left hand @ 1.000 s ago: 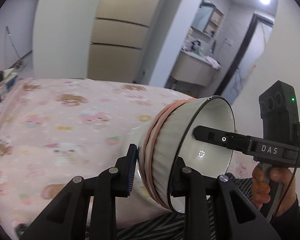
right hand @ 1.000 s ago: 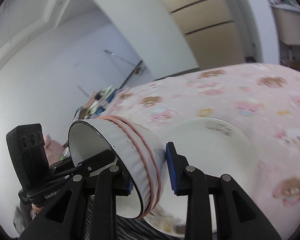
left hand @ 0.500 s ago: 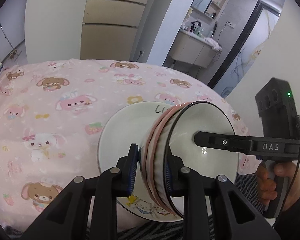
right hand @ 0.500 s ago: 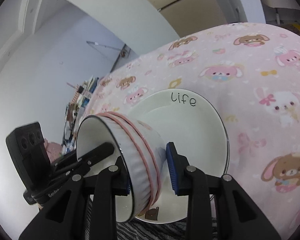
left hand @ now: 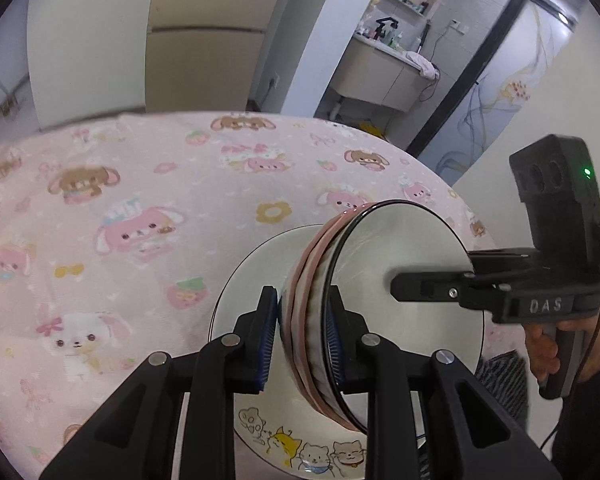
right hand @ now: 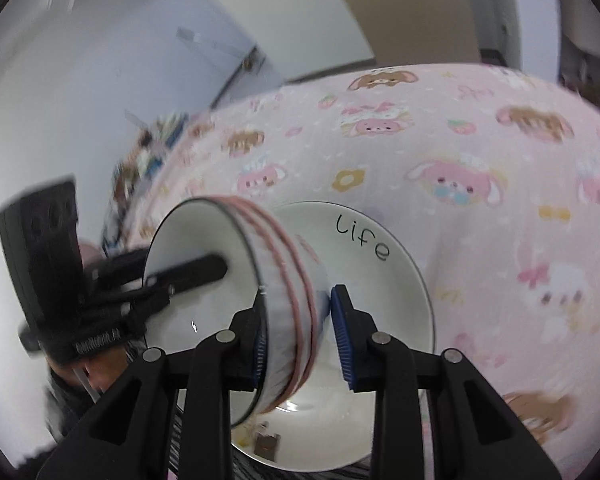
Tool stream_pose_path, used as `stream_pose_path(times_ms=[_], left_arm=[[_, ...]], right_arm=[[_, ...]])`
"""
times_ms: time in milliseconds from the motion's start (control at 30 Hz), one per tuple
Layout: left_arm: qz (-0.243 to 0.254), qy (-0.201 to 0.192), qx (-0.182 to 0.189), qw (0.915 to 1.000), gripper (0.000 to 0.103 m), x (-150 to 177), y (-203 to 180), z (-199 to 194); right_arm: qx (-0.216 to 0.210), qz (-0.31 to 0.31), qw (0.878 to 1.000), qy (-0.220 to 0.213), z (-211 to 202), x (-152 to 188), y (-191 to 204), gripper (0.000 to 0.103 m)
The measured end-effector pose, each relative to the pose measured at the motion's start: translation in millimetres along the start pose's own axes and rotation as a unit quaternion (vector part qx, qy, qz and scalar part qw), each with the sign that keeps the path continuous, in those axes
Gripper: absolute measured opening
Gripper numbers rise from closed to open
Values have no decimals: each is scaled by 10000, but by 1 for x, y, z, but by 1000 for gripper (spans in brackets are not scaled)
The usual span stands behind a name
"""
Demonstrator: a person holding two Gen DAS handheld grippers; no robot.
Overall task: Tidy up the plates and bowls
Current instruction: 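Lift the stacked bowls with the right tool and carry them over the plates, then lower the bowls onto the plate stack and open the right tool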
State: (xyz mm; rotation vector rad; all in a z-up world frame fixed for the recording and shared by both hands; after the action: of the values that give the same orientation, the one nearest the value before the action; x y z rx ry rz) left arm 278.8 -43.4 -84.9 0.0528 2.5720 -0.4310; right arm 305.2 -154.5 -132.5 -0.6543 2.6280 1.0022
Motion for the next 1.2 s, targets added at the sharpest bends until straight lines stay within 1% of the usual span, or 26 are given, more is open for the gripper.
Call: stream_pose_path(times_ms=[67,100,133,167,200,233,267,300,333,367,400,433,467,500,533,567,600,633,700,800,833,900,933,1000,1100,1200], left_arm=[[-31,66,13,10000,25,0,4,5],[-19,70,-27,10000,25,1,5,8],[-15,71,-66,10000,25,1,6,9],[39,43,-125,9999,25,2,6,10],[133,-40,-185,9997,25,1,5,9],[267,-180,-246,9992,26,1,3,8],[306,-248,-306,9988,27,0,4,7],[340,-378,-391,9979,27,-1,5,5],[387,-483,-449,9971,27,-2,4,3],[448,-602,-519,9958,27,-3,4,1],[530,-707,-581,9944,27,-3,2,-1],[591,-786,-647,9930,31,-3,1,-2],[649,-861,-771,9912,36,-3,1,-4],[686,-917,-858,9897,61,-3,1,-4],[717,-1024,-882,9882,95,-2,0,-6],[717,-1108,-860,9875,103,-3,0,-8],[694,-1215,-841,9866,103,-2,0,-10],[681,-1226,-836,9866,103,-2,1,-11],[611,-1301,-874,9857,103,-2,4,-17],[601,-1687,-980,9789,103,-9,8,-38],[606,-1853,-1020,9755,103,-11,8,-49],[623,-2077,-1073,9703,103,-14,6,-67],[577,-2212,-1137,9669,103,-15,6,-79],[541,-2493,-1162,9599,103,-17,2,-102],[612,-2844,-1333,9474,103,-16,-9,-138],[764,-3155,-1448,9347,103,-10,-23,-174]], right_arm=[[74,-187,9996,199,-1,-5,2,33],[200,-345,9990,194,-4,-8,4,38],[358,-473,9982,78,-9,-12,4,42],[456,-591,9972,-30,-13,-14,6,43],[591,-840,9945,-197,-18,-15,9,43],[831,-1122,9893,-412,-23,-14,12,44],[1023,-1303,9846,-565,-26,-13,14,53],[1164,-1521,9784,-775,-29,-8,18,65],[1203,-1680,9739,-937,-29,-5,21,72],[1249,-1845,9686,-1099,-28,0,24,81],[1252,-1953,9645,-1261,-27,4,26,86],[1282,-1997,9611,-1410,-27,7,26,87],[1313,-1992,9591,-1523,-27,7,25,90],[1309,-1939,9583,-1641,-26,7,22,94],[1250,-1834,9600,-1709,-23,7,18,96],[1169,-1718,9629,-1723,-21,7,14,99],[1086,-1593,9660,-1723,-19,7,10,99],[1039,-1490,9678,-1741,-18,6,6,99],[1021,-1386,9682,-1813,-21,4,3,99],[998,-1397,9641,-2024,-34,3,11,103],[1068,-1473,9597,-2142,-42,3,15,103],[1345,-1680,9442,-2493,-62,3,27,103],[1416,-1737,9385,-2626,-71,3,32,103],[1486,-1801,9284,-2892,-90,4,46,103],[1442,-1809,9174,-3239,-114,9,71,103],[1474,-1957,9050,-3477,-137,15,101,103]])
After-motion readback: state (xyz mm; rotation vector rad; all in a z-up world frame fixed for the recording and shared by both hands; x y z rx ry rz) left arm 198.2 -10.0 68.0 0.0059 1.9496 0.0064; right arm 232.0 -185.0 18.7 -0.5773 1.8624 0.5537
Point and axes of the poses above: each gripper's, at about its wrist camera, not at the fingertips, and z roughly the way its jaws point, y to its left, x to its underside, the point moved 10 cm from there along z, roughly the way its jaws point, and after that the axes turned 5 degrees about -x, right-handed, at the moved point
